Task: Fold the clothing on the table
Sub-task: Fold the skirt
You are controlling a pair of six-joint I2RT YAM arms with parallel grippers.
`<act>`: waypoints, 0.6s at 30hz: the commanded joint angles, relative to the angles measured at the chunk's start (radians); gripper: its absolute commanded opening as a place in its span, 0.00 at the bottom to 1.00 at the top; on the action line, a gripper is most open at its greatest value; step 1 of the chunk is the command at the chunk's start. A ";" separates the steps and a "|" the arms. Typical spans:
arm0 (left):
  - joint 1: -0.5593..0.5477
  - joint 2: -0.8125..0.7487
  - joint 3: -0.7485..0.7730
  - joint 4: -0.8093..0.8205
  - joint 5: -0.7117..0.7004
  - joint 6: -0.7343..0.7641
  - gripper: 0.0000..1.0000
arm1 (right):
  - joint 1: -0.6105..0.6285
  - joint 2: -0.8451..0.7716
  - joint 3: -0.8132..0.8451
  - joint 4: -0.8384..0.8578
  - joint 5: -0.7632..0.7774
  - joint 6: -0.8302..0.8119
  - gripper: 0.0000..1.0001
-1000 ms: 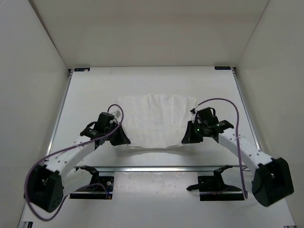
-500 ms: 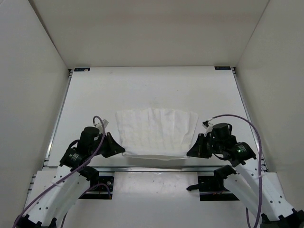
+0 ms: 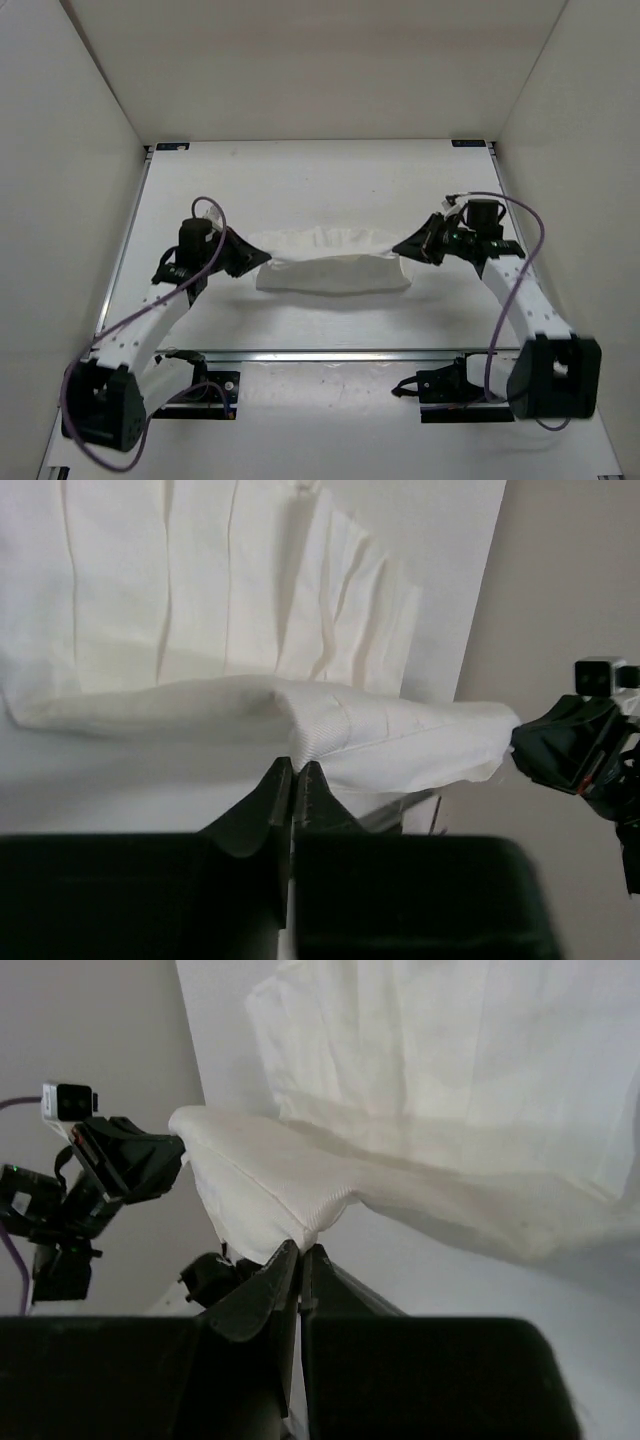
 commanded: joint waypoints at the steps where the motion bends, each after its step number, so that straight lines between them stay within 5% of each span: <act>1: 0.060 0.190 0.078 0.256 -0.148 -0.049 0.17 | -0.037 0.262 0.113 0.360 0.010 0.103 0.00; 2: 0.079 0.284 0.120 0.279 -0.163 -0.032 0.48 | -0.035 0.380 0.158 0.369 0.012 0.085 0.10; 3: 0.090 0.374 0.189 0.290 -0.154 -0.020 0.56 | -0.029 0.424 0.267 0.354 0.028 0.044 0.24; 7: 0.126 0.567 0.372 0.302 0.013 0.040 0.78 | -0.026 0.560 0.508 0.164 0.202 -0.042 0.45; 11: 0.124 0.535 0.356 0.231 0.041 0.103 0.80 | -0.038 0.466 0.386 0.132 0.307 -0.067 0.54; 18: 0.066 0.354 0.063 0.192 -0.046 0.190 0.82 | -0.012 0.320 0.129 0.040 0.391 -0.184 0.57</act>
